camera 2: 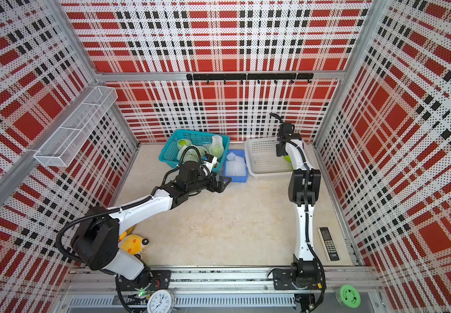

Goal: Sleeve custard apples in foam nets
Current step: Pick up the custard apple from the basket.

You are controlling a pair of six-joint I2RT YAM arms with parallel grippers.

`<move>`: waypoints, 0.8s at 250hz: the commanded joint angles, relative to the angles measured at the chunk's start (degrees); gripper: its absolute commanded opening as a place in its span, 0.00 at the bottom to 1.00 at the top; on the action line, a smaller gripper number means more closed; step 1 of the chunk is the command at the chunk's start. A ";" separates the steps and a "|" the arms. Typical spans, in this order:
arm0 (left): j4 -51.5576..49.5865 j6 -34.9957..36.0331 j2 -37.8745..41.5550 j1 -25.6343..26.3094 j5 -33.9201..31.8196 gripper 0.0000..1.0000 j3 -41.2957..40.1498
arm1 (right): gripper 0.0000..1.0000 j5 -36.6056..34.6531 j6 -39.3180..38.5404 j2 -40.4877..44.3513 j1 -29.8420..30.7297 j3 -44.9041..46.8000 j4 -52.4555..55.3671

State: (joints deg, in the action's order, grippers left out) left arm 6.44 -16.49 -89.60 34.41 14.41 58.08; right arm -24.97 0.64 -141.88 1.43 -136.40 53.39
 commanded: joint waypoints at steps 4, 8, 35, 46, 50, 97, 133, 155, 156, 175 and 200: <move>2.17 -1.17 1.18 -0.52 0.50 0.99 -1.21 | 0.98 -3.10 -5.13 -0.76 1.24 -0.92 -0.18; 2.32 -1.27 1.26 -0.53 0.56 0.99 -1.35 | 0.98 -3.56 -5.75 -0.67 1.49 -0.68 -0.32; 3.38 -1.63 2.08 -0.97 0.61 0.99 -2.38 | 0.98 -6.06 -10.73 -0.25 3.45 1.81 -2.06; 3.58 -1.70 2.47 -1.23 0.85 0.99 -2.71 | 0.98 -7.14 -12.71 -0.15 4.30 2.65 -2.95; 3.58 -1.77 2.57 -1.39 0.94 1.00 -2.80 | 0.98 -7.40 -13.35 -0.23 4.55 2.92 -3.16; 3.08 -2.15 3.25 -2.16 1.49 1.00 -3.16 | 0.99 -7.18 -15.32 -1.92 5.16 2.40 -3.29; 2.97 -2.23 3.39 -2.14 0.98 0.99 -3.16 | 0.99 -7.90 -16.33 -2.81 4.90 2.75 -3.30; 2.89 -2.23 3.21 -1.99 0.97 0.99 -2.90 | 0.99 -7.28 -16.33 -2.43 4.72 3.50 -3.79; 2.84 -2.23 3.21 -1.98 0.97 0.99 -2.85 | 0.99 -7.28 -16.31 -2.43 4.76 3.50 -3.85; 2.04 -1.91 2.77 -2.13 1.38 0.99 -1.97 | 0.99 -7.07 -16.27 -2.26 4.64 3.64 -4.17; 0.97 -1.38 2.48 -1.93 1.46 1.00 -0.87 | 0.99 -5.94 -15.66 -2.42 4.06 3.56 -4.46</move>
State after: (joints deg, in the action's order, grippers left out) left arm 8.05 -17.91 -87.61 32.42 15.22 55.35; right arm -31.44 -14.48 -143.52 6.07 -133.16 50.94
